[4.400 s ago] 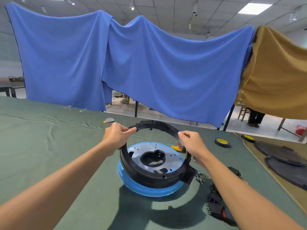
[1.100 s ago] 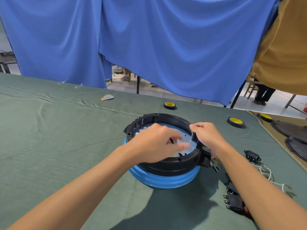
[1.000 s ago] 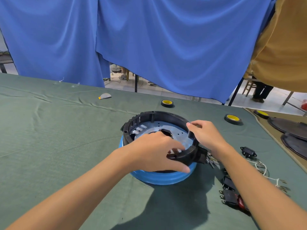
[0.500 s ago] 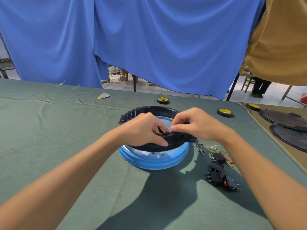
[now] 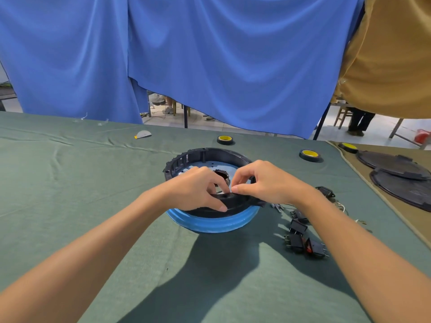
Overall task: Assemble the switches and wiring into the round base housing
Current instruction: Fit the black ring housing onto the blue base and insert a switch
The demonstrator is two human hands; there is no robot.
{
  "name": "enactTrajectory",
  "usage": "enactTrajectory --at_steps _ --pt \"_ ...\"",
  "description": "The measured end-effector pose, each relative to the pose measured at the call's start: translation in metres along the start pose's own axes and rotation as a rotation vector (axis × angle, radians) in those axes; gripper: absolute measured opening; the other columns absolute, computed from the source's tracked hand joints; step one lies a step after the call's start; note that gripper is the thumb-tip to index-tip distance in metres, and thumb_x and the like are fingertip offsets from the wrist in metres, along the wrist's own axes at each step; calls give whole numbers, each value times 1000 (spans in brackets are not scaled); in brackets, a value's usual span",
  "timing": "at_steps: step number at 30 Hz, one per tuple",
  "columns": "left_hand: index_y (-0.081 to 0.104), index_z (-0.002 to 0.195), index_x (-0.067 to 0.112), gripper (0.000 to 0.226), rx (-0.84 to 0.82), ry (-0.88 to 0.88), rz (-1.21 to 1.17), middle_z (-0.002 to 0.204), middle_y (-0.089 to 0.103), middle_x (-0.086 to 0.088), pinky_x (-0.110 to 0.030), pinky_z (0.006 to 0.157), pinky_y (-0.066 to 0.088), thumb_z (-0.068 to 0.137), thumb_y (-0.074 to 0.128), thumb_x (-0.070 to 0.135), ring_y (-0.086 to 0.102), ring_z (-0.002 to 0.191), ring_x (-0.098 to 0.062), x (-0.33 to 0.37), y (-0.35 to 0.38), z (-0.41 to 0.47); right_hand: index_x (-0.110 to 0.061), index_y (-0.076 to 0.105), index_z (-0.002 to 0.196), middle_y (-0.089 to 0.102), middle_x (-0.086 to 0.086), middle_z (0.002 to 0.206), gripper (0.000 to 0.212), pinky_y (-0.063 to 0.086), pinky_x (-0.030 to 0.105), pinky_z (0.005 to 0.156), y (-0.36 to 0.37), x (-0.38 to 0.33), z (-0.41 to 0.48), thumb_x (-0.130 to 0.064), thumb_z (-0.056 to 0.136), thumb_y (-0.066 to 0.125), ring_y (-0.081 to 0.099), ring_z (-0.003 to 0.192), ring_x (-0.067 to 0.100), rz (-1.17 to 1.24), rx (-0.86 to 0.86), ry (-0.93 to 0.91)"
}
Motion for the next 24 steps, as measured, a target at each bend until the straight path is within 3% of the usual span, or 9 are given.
enactTrajectory --at_steps 2,5,8,11,15,18,21,22,24 --pt "71 109 37 33 -25 -7 -12 82 66 14 -28 79 51 78 78 44 64 82 -11 -2 0 -1 -28 72 83 68 -15 80 9 38 5 59 1 1 -1 -29 89 66 55 66 -11 9 4 9" --pt "74 98 37 23 5 11 -122 85 70 16 -24 81 51 81 71 52 64 85 -2 -9 -6 -3 -31 72 81 68 -17 78 9 39 7 58 0 3 -2 -33 88 66 56 67 -10 8 -3 43" --pt "74 90 29 19 283 -77 -172 84 71 17 -25 79 51 88 65 45 65 86 -3 -28 -19 3 -34 67 79 67 -18 83 11 43 17 68 -6 9 6 -34 89 65 60 81 -3 24 155 116" --pt "73 102 20 18 458 -274 -65 97 71 5 -33 88 50 93 62 31 64 101 -18 -56 -34 16 -26 66 94 65 -9 102 7 42 27 80 -12 16 23 -29 93 60 56 97 9 -19 369 215" --pt "57 133 17 40 351 -376 113 135 59 -8 -38 99 44 95 59 32 53 124 -29 -83 -42 38 -14 55 129 58 6 127 35 39 35 97 -4 34 46 -31 101 45 49 121 26 53 354 441" --pt "41 146 25 54 232 -326 204 145 50 -4 -41 101 42 96 56 37 46 130 -29 -87 -36 56 -3 64 104 64 16 102 35 43 42 84 1 47 56 -20 101 34 52 106 37 209 421 530" --pt "29 151 34 61 148 -268 319 146 45 -1 -48 99 45 96 51 47 45 130 -30 -86 -30 72 10 59 113 63 19 85 36 45 44 91 11 60 61 -12 101 33 58 92 32 371 414 580" --pt "26 151 35 62 129 -269 346 145 44 0 -49 98 45 96 49 51 45 130 -31 -86 -28 76 7 61 112 63 16 81 36 46 42 90 14 62 61 -13 102 33 57 85 24 408 407 583" --pt "18 153 36 67 89 -289 364 149 39 -1 -48 99 45 95 46 56 44 132 -31 -90 -22 81 -11 66 108 67 17 97 33 47 37 87 18 66 62 -16 103 34 59 87 20 457 424 572"
Point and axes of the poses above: each hand's wrist, its own z-axis towards the middle knuckle, its own y-axis out of the palm, x = y × z, the point moved 2 cm from there along z, towards the middle knuckle
